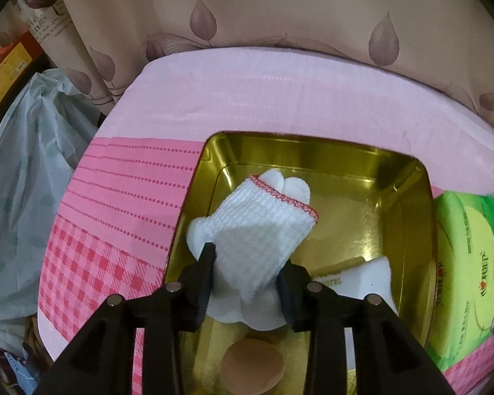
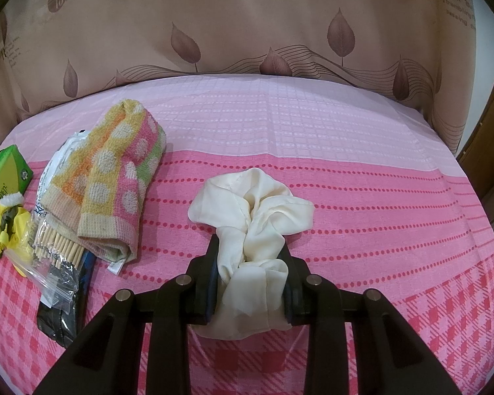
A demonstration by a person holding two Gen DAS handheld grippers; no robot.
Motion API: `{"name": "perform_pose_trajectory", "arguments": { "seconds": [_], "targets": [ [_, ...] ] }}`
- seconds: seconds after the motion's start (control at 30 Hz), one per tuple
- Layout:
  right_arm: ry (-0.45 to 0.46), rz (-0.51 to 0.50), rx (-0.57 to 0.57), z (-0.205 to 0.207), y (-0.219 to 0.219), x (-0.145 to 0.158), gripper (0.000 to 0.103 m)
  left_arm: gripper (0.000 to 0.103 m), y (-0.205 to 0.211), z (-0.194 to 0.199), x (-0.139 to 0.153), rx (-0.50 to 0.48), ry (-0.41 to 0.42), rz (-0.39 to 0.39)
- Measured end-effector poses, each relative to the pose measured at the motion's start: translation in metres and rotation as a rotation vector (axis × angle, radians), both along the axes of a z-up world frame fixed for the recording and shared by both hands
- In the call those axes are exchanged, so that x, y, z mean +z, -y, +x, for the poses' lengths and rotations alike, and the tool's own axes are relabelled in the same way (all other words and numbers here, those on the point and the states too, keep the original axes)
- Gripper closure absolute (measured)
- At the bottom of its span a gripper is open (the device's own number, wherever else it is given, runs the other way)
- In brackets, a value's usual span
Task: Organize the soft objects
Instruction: 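Carry the waffle sock into the gold tin and open the left tool, then withdraw the left tool from the tin while the right tool lifts the scrunchie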
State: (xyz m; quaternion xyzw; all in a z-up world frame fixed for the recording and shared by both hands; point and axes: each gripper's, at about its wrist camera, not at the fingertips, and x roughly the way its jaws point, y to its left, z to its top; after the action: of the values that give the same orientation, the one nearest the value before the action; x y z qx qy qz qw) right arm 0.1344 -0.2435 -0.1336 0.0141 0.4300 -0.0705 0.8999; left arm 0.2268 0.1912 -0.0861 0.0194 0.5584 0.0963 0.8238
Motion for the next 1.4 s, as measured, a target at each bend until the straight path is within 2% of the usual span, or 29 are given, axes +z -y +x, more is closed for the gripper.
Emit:
{"name": "perform_pose_trajectory", "arguments": {
  "seconds": [0.2,0.5,0.8,1.03,1.23,1.4],
  "targets": [
    [0.0,0.0,0.001,0.001,-0.001,0.0,0.074,0.047,0.001,-0.002,0.002,-0.002,0.0,-0.004],
    [-0.002,-0.005,0.002,0.0,0.001,0.0,0.074,0.044,0.002,-0.017,0.032,-0.029,0.053,-0.045],
    [-0.002,-0.012,0.002,0.0,-0.001,0.0,0.074,0.043,0.001,-0.045,0.056,-0.046,0.114,-0.046],
    [-0.003,-0.018,0.003,0.0,-0.001,0.0,0.074,0.043,-0.002,-0.085,0.064,-0.036,0.176,0.003],
    [-0.003,-0.022,0.003,0.0,-0.002,-0.001,0.074,0.043,-0.011,-0.123,0.066,-0.007,0.249,0.07],
    [-0.005,-0.038,0.004,0.001,-0.003,-0.001,0.074,0.043,-0.01,-0.145,0.062,-0.027,0.296,0.151]
  ]
}}
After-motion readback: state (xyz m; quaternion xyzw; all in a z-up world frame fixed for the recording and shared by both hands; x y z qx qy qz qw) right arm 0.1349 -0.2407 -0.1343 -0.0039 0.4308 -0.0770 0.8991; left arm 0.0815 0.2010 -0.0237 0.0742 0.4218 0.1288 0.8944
